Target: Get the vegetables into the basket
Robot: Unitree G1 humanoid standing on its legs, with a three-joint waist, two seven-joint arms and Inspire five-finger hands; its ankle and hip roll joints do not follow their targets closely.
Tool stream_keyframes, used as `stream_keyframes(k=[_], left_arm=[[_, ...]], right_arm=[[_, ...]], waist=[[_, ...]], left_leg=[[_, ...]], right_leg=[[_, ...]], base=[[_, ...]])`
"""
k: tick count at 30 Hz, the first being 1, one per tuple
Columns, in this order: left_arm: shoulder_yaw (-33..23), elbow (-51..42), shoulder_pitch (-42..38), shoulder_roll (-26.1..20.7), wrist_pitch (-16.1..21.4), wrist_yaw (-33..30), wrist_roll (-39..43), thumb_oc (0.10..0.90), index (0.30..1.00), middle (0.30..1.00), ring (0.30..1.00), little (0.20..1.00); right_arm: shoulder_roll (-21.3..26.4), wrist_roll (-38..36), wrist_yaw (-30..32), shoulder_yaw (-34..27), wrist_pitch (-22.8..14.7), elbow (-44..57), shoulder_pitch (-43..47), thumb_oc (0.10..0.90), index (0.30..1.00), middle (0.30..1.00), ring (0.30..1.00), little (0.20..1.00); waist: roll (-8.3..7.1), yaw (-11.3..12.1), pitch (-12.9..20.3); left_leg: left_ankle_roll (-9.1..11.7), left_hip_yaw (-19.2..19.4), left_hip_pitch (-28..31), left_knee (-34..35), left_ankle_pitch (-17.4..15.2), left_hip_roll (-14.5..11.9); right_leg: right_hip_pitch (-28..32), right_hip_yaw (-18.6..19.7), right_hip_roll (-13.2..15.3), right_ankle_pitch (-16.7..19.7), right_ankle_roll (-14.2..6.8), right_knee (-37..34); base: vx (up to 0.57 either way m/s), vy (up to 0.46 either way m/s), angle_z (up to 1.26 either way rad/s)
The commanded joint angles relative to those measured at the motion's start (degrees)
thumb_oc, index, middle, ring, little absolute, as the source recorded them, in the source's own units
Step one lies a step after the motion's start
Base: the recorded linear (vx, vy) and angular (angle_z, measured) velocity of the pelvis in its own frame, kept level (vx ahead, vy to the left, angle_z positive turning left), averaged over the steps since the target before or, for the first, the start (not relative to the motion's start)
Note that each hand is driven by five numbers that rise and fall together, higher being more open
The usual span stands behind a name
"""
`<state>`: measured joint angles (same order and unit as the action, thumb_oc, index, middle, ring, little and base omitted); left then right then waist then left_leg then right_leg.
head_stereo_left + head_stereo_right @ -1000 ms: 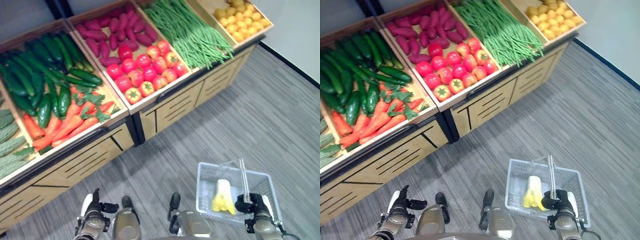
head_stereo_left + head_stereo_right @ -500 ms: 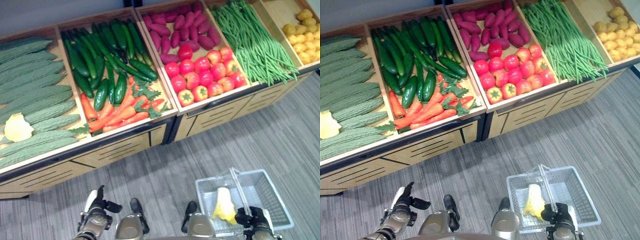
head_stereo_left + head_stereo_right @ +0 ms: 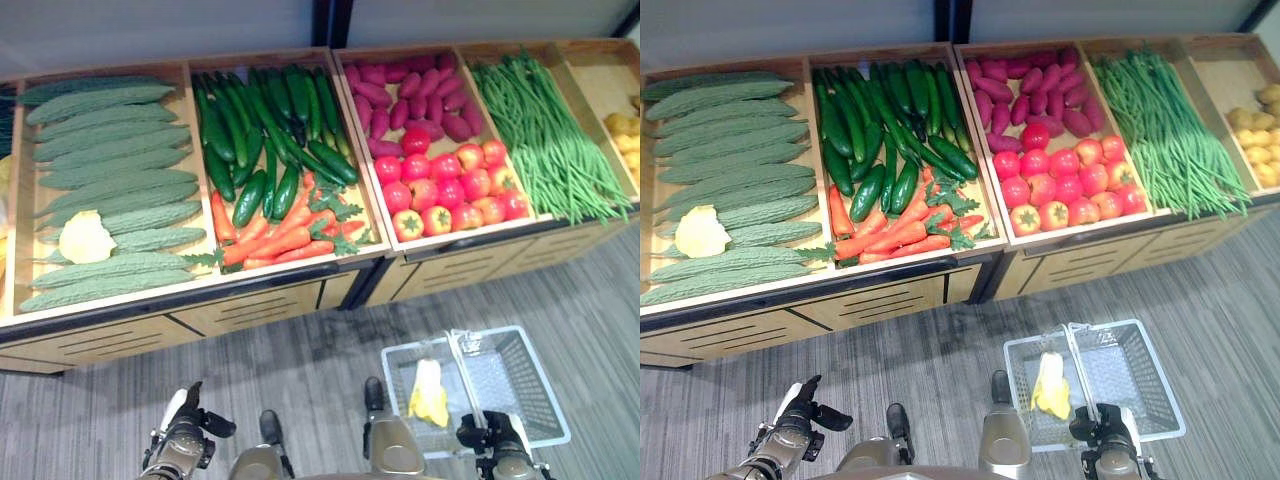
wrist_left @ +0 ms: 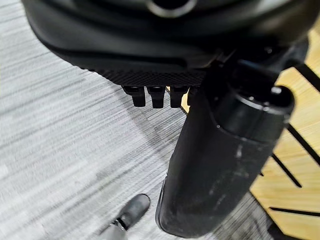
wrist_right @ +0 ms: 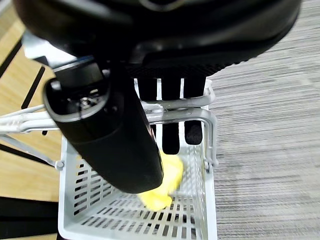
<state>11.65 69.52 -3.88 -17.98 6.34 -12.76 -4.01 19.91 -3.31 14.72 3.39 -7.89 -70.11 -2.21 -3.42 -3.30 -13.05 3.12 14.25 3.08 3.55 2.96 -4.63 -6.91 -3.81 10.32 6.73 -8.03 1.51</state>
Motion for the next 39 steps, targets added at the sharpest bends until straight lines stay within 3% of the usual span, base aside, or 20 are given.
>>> stream_keyframes(k=[1, 8, 9, 11, 17, 22, 25, 26, 29, 32, 35, 39], left_arm=[[-1.29, 0.43, -1.96, -2.54, 1.26, 0.52, 0.87, 0.9, 1.0, 1.0, 1.0, 1.0], [-2.01, 0.21, -0.12, -2.17, 1.94, 1.56, 1.49, 0.9, 1.0, 1.0, 1.0, 1.0], [-2.01, 0.02, 0.12, -1.75, 2.27, 1.64, 2.54, 0.9, 1.0, 1.0, 1.0, 1.0], [-2.13, 0.06, 0.26, -1.53, 2.24, 1.69, 2.88, 0.9, 1.0, 1.0, 1.0, 1.0], [-1.93, 1.84, 0.46, -1.36, 2.01, 1.64, 0.81, 0.9, 1.0, 1.0, 1.0, 1.0], [-3.21, 1.84, 0.18, -2.69, 2.06, 1.09, 1.07, 0.9, 1.0, 1.0, 1.0, 1.0], [-6.7, 1.42, -0.03, -4.58, 2.45, -1.75, 2.67, 0.9, 1.0, 1.0, 1.0, 1.0], [-12.58, -0.29, -0.29, -7.3, 4.02, -7.42, 5.74, 0.9, 1.0, 1.0, 1.0, 1.0], [-21.75, -3.13, -0.79, -10.5, 7.28, -19.67, 9.32, 0.9, 1.0, 1.0, 1.0, 1.0], [-27.39, -18.09, 1.34, -13.23, 9.24, -33.01, 6.36, 0.9, 1.0, 1.0, 1.0, 1.0], [-30.21, -30.86, 3.45, -14.6, 7.39, -39.92, -0.41, 0.9, 1.0, 1.0, 1.0, 1.0], [-30.56, -42.13, 3.58, -15.69, 5.51, -41.53, -8.2, 0.9, 1.0, 1.0, 1.0, 1.0]], right_arm=[[5.58, -1.59, 0.77, -2.33, -1.18, 0.72, 1.55, 0.4, 0.3, 0.3, 0.3, 0.3], [7.45, -0.27, -0.04, -0.71, -1.36, 0.45, 3.05, 0.4, 0.3, 0.3, 0.3, 0.3], [8.16, 0.0, -0.18, -0.32, -1.44, 0.19, 3.85, 0.4, 0.3, 0.3, 0.3, 0.3], [8.39, 0.19, -0.21, -0.25, -1.49, 0.03, 4.19, 0.4, 0.3, 0.3, 0.3, 0.3], [8.72, 1.46, -0.16, -0.82, -0.95, -0.73, 3.43, 0.4, 0.3, 0.3, 0.3, 0.3], [8.42, 2.34, -0.67, -0.73, -0.51, -1.51, 3.08, 0.4, 0.3, 0.3, 0.3, 0.3], [8.07, 2.53, -0.15, -1.32, -0.59, -2.22, 2.8, 0.4, 0.3, 0.3, 0.3, 0.3], [7.23, 2.77, 0.79, -1.48, -1.21, -1.96, 2.13, 0.4, 0.3, 0.3, 0.3, 0.3], [5.36, 3.63, 3.03, -1.33, -2.09, -2.63, 1.14, 0.4, 0.3, 0.3, 0.3, 0.3], [4.1, 4.47, 5.42, -1.35, -3.23, -2.54, -0.7, 0.4, 0.3, 0.3, 0.3, 0.3], [3.92, 4.6, 6.21, -1.71, -3.2, -2.53, -1.45, 0.4, 0.3, 0.3, 0.3, 0.3], [3.93, 4.73, 5.81, -1.46, -2.86, -2.82, -2.02, 0.4, 0.3, 0.3, 0.3, 0.3]], waist=[[0.78, 0.1, -1.9], [0.64, 1.35, -2.05], [0.6, 2.13, -2.29], [0.57, 2.12, -2.16], [2.05, 1.27, -0.59], [2.01, 1.59, -0.4], [2.04, 2.22, -0.01], [1.89, 2.94, 0.33], [1.23, 3.84, 0.74], [0.63, 4.54, 1.22], [0.38, 4.69, 1.62], [0.37, 4.15, 2.17]], left_leg=[[3.54, 1.85, -1.73, -5.34, -1.17, -5.18], [5.05, -2.1, -1.68, -6.99, -0.63, -6.47], [5.51, -6.8, -2.3, -7.31, -0.07, -5.94], [5.53, -8.18, -2.43, -6.91, -0.33, -5.75], [5.42, -3.69, -0.38, 0.45, 0.87, -5.55], [5.0, -3.37, 0.64, 0.5, 0.3, -4.59], [4.83, -3.59, 1.14, 0.75, -0.06, -4.03], [4.9, -3.96, 1.32, 0.98, -0.06, -3.83], [5.19, -4.56, 1.65, 1.38, -0.08, -3.7], [5.48, -4.99, 1.8, 1.44, -0.19, -3.81], [5.71, -5.16, 2.12, 1.45, -0.4, -3.88], [5.84, -5.0, 2.53, 1.45, -0.59, -4.11]], right_leg=[[3.76, -1.77, -0.99, -6.0, -2.13, 2.55], [6.01, -0.79, -3.26, -5.13, -0.84, -1.66], [5.92, -0.31, -3.41, -4.79, -0.58, -1.96], [5.91, -0.43, -3.36, -4.63, -0.64, -2.25], [5.75, -2.0, -1.84, -2.9, -2.05, -4.79], [6.33, -2.15, -0.6, -2.7, -2.47, -4.07], [7.07, -2.7, 0.18, -2.59, -2.82, -4.12], [7.38, -3.24, 0.5, -2.63, -2.98, -3.99], [8.43, -4.32, 0.85, -2.85, -3.19, -4.35], [9.27, -5.2, 0.94, -3.17, -3.44, -4.6], [9.96, -5.75, 0.96, -3.38, -3.55, -4.97], [10.48, -5.94, 0.71, -3.55, -3.5, -5.35]], base=[[0.04, -0.208, -0.05], [0.01, -0.153, -0.04], [-0.01, -0.034, -0.15], [-0.01, -0.015, -0.19], [-0.02, 0.086, 0.08], [0.03, 0.104, -0.03], [0.03, 0.057, 0.05], [0.02, 0.023, 0.08], [0.03, 0.003, 0.13], [0.03, -0.019, 0.19], [0.02, -0.014, 0.1], [0.01, -0.005, 0.06]])
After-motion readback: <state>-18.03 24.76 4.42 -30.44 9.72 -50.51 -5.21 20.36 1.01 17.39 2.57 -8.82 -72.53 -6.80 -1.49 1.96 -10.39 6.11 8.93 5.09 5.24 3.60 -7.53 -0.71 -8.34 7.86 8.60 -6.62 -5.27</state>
